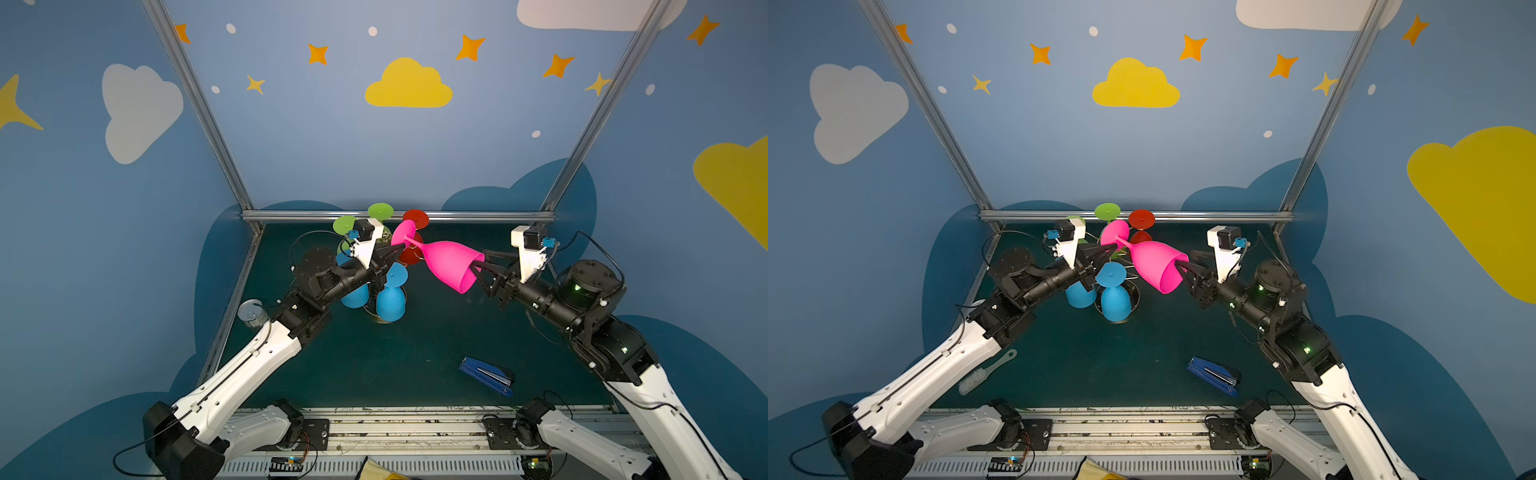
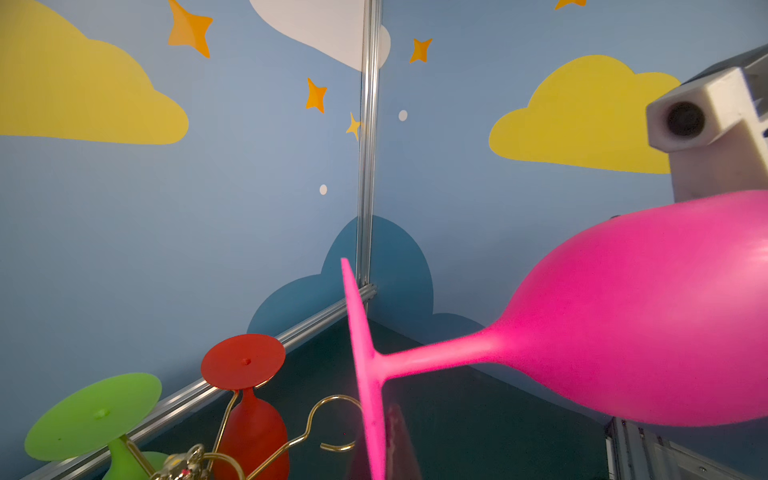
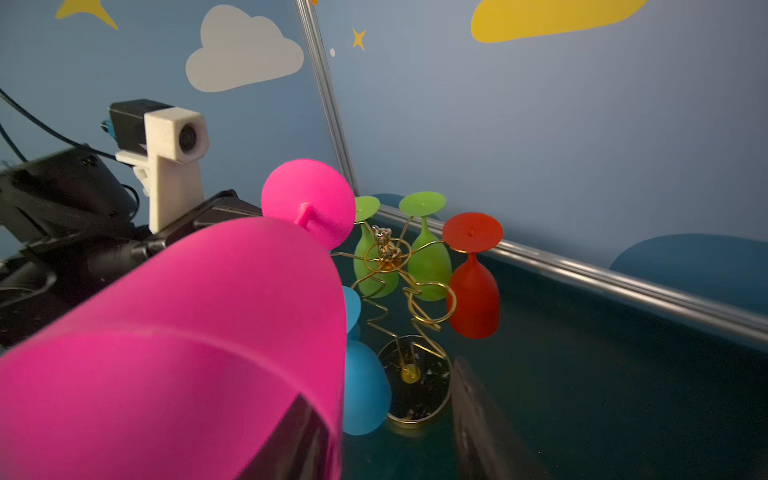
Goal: Take the wine glass off the wine glass rack
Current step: 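Close the right gripper on the magenta glass bowl while the left holds the stem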
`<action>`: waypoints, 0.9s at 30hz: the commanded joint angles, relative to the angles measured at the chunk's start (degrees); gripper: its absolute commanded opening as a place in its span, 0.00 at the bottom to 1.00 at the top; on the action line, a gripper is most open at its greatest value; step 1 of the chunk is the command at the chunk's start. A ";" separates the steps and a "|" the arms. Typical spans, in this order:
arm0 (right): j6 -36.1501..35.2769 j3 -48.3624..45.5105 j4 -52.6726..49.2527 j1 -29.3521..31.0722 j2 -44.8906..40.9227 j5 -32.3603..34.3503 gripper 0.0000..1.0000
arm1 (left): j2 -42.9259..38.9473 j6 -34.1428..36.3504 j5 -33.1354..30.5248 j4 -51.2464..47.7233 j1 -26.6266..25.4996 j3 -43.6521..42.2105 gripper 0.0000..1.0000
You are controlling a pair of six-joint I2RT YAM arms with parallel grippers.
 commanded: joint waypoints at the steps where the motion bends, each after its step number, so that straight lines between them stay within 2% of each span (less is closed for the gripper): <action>1: 1.54 1.71 2.71 -0.50 0.92 -4.32 0.35 | -0.48 -0.68 2.57 0.59 0.08 0.61 0.03; 7: 2.72 2.28 3.56 -0.48 2.58 -6.61 0.21 | -0.04 -0.60 2.53 0.28 0.46 0.75 0.03; 13: 3.37 2.95 3.61 -0.61 3.42 -7.23 0.00 | 0.00 -0.51 1.11 0.23 0.94 0.72 0.03; 17: 3.95 3.24 3.87 -0.73 3.92 -6.99 0.00 | 0.07 -0.51 0.24 0.08 1.29 0.83 0.07; 20: 3.79 4.13 2.91 -0.96 4.23 -5.43 0.00 | -0.21 -0.43 -0.87 -0.25 1.37 0.72 0.24; 21: 3.66 4.45 2.50 -1.06 4.16 -4.65 0.00 | -0.35 -0.22 -3.14 -0.34 1.45 0.64 0.33; 23: 2.71 5.06 1.37 -1.50 3.51 -2.41 0.00 | -1.19 0.02 -5.80 -0.72 1.64 0.43 0.69; 24: 2.22 5.36 0.67 -1.68 3.07 -1.29 0.00 | -1.67 0.22 -7.10 -0.89 1.73 0.19 0.77; 27: 0.30 6.37 -2.14 -2.68 0.81 3.02 0.00 | -3.73 1.60 -11.22 -0.99 2.37 -0.75 0.84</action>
